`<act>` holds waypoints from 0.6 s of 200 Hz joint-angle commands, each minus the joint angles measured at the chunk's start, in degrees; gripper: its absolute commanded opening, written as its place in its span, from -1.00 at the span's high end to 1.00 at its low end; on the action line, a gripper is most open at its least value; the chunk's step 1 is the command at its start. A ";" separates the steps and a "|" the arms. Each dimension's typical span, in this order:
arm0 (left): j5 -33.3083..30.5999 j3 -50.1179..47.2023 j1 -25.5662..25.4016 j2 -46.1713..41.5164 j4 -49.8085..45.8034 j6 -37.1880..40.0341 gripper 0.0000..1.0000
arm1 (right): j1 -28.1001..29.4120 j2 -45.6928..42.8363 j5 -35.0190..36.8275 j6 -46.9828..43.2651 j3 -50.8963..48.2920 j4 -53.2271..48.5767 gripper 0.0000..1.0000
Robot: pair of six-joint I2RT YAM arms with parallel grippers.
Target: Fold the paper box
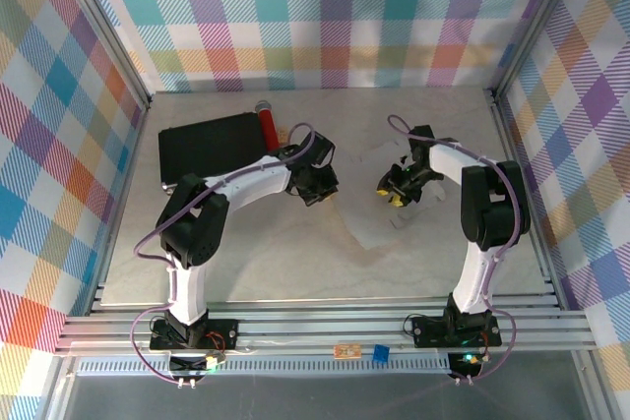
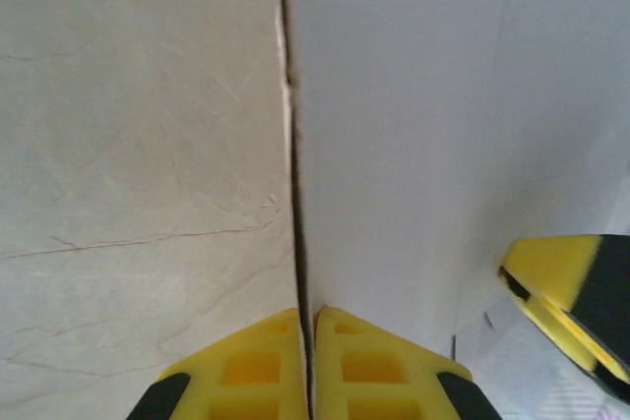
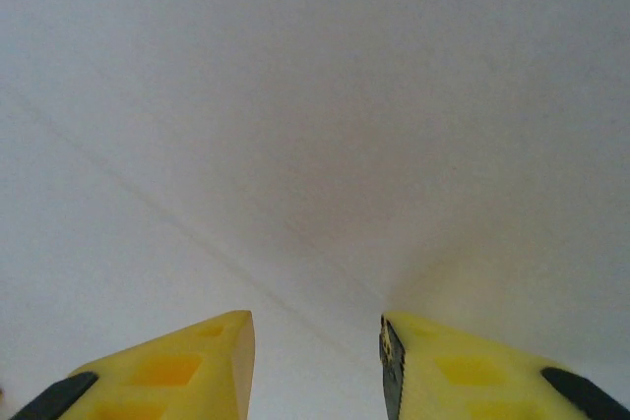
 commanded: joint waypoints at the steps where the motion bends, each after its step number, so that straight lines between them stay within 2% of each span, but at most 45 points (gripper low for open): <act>1: -3.51 3.35 -0.85 3.81 -16.12 5.73 0.94 | 0.89 -2.42 -1.21 3.30 1.30 -0.21 0.24; 18: -5.17 7.15 -0.94 6.36 -21.90 7.84 0.96 | 1.48 -2.83 -1.78 4.99 0.44 0.68 0.23; 39: -10.23 11.05 -1.03 8.44 -28.26 11.15 1.00 | 2.13 -3.60 -3.03 7.60 -0.57 2.00 0.12; 83: -28.67 20.47 -1.10 13.08 -43.87 21.30 1.00 | 2.90 -8.70 -4.51 12.80 -1.36 2.79 -0.02; 102: -36.05 22.44 -1.11 14.75 -46.46 23.67 1.00 | 3.47 -10.33 -4.52 15.13 -1.38 2.98 -0.05; 120: -39.77 24.62 -1.07 17.22 -46.60 25.72 0.98 | 4.17 -11.19 -5.09 17.68 -2.28 4.78 -0.05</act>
